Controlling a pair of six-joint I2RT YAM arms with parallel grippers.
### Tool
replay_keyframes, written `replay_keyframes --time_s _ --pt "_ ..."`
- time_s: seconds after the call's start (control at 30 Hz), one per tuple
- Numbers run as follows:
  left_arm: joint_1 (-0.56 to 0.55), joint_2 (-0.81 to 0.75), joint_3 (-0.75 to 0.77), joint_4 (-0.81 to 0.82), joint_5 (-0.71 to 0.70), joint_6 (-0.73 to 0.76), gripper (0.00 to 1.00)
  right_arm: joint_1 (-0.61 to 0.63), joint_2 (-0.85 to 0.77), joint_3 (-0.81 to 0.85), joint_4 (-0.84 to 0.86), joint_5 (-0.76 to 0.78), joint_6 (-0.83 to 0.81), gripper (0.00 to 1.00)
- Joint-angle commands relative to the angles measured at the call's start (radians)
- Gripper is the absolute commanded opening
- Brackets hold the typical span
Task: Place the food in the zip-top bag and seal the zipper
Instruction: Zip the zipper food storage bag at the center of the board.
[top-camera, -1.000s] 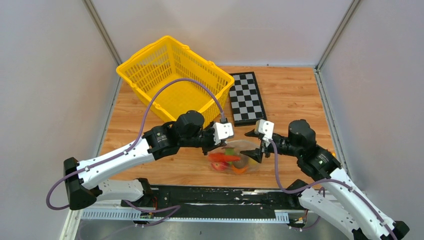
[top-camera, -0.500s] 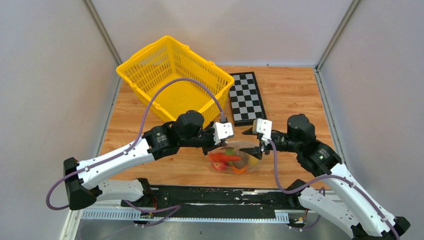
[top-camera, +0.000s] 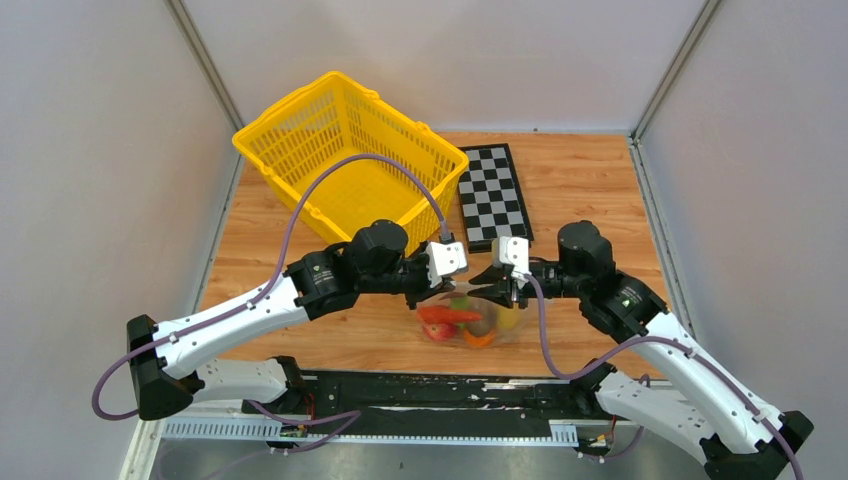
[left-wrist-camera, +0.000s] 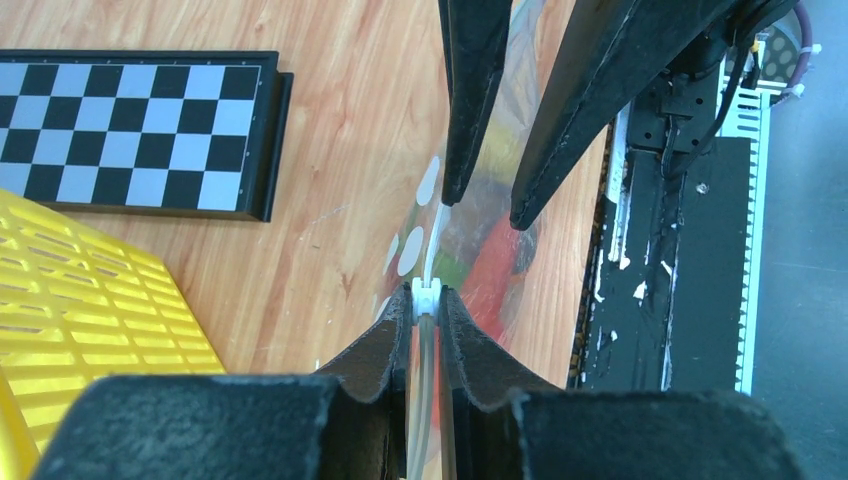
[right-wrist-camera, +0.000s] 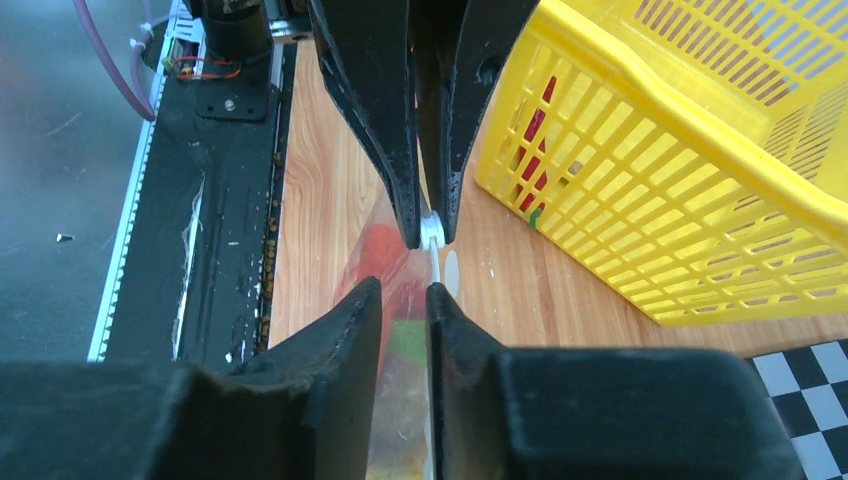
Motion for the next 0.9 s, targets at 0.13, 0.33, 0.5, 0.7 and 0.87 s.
replay_keyframes --time_s 0.13,0.33,0.5,0.7,0.87 --pt "0.001 -0.019 0.040 0.052 -0.001 -0.024 0.04 0.013 0.018 -0.028 0.105 -0.011 0.041 0.37" --pt "0.000 -0.019 0.040 0.054 -0.004 -0.024 0.04 0.030 0.044 -0.033 0.111 -0.003 0.034 0.26" --pt "0.001 -0.023 0.031 0.057 -0.014 -0.026 0.05 0.030 0.013 -0.071 0.144 0.065 0.045 0.00" --pt "0.001 -0.051 -0.002 0.048 -0.048 -0.026 0.04 0.029 -0.074 -0.149 0.184 0.180 0.077 0.00" --pt "0.003 -0.100 -0.040 0.009 -0.091 -0.016 0.04 0.030 -0.140 -0.196 0.195 0.272 0.097 0.00"
